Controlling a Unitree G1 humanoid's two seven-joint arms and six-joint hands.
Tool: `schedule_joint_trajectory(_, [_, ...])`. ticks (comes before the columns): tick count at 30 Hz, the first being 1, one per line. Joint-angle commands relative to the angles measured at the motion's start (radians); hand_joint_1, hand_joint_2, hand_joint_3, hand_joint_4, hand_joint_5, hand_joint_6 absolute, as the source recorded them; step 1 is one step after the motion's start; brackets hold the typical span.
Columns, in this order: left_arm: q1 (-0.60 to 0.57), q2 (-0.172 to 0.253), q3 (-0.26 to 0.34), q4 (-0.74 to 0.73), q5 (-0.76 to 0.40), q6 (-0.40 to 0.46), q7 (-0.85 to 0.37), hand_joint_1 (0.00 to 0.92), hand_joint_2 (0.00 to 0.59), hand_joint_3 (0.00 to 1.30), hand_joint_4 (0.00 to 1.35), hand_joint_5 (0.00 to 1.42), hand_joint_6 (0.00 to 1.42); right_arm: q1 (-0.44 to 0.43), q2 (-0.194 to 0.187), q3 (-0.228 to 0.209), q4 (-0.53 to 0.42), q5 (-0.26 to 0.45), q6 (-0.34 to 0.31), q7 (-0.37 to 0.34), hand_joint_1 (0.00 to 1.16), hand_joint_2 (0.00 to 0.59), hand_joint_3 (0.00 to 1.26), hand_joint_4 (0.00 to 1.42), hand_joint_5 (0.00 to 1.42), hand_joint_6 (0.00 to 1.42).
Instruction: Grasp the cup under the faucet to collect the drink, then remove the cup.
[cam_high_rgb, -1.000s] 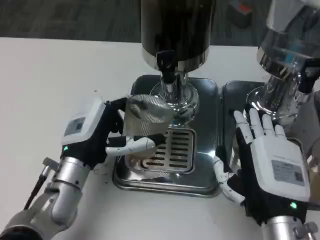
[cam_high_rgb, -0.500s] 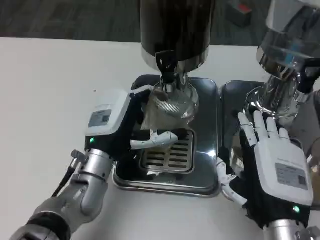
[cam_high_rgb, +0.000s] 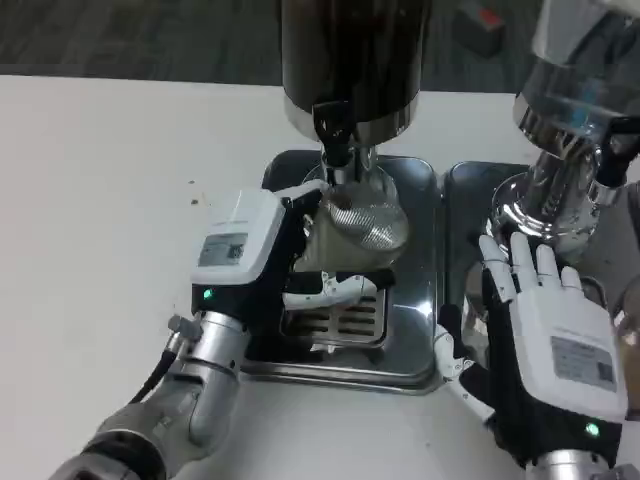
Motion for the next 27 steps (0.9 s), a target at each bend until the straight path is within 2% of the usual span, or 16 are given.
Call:
schedule_joint_trajectory(1, [0.016, 0.038, -0.012, 0.008, 0.004, -0.008, 0.008, 0.262, 0.056, 0.53, 0.59, 0.82, 0.79, -0.006, 0.001, -0.002, 0.002, 0.006, -0.007, 0.000, 0.37, 0.545, 0.11, 0.00, 0.00, 0.02])
schedule_joint_trajectory(9, [0.035, 0.069, -0.012, 0.002, -0.016, -0.027, -0.016, 0.122, 0.046, 0.43, 0.50, 0.72, 0.65, -0.046, -0.014, -0.010, 0.028, 0.033, -0.030, 0.016, 0.37, 0.545, 0.11, 0.00, 0.00, 0.02])
schedule_joint_trajectory(13, [0.031, 0.073, -0.005, -0.002, -0.031, -0.053, -0.056, 0.007, 0.004, 0.31, 0.39, 0.60, 0.49, -0.057, -0.016, -0.010, 0.038, 0.043, -0.034, 0.016, 0.37, 0.545, 0.11, 0.00, 0.00, 0.02])
schedule_joint_trajectory(16, [0.016, 0.078, -0.026, -0.008, -0.010, -0.052, -0.083, 0.000, 0.000, 0.17, 0.25, 0.46, 0.33, -0.058, -0.013, -0.011, 0.041, 0.046, -0.032, 0.010, 0.37, 0.545, 0.10, 0.00, 0.00, 0.02])
schedule_joint_trajectory(22, [0.014, 0.082, -0.028, -0.022, -0.006, -0.067, -0.091, 0.000, 0.000, 0.10, 0.17, 0.42, 0.27, -0.053, -0.002, -0.010, 0.042, 0.042, -0.024, -0.002, 0.37, 0.545, 0.10, 0.00, 0.00, 0.02])
schedule_joint_trajectory(27, [0.021, 0.113, 0.019, -0.040, -0.049, -0.113, -0.098, 0.000, 0.000, 0.07, 0.13, 0.40, 0.26, -0.050, 0.003, -0.011, 0.044, 0.043, -0.024, -0.004, 0.37, 0.543, 0.10, 0.00, 0.00, 0.02])
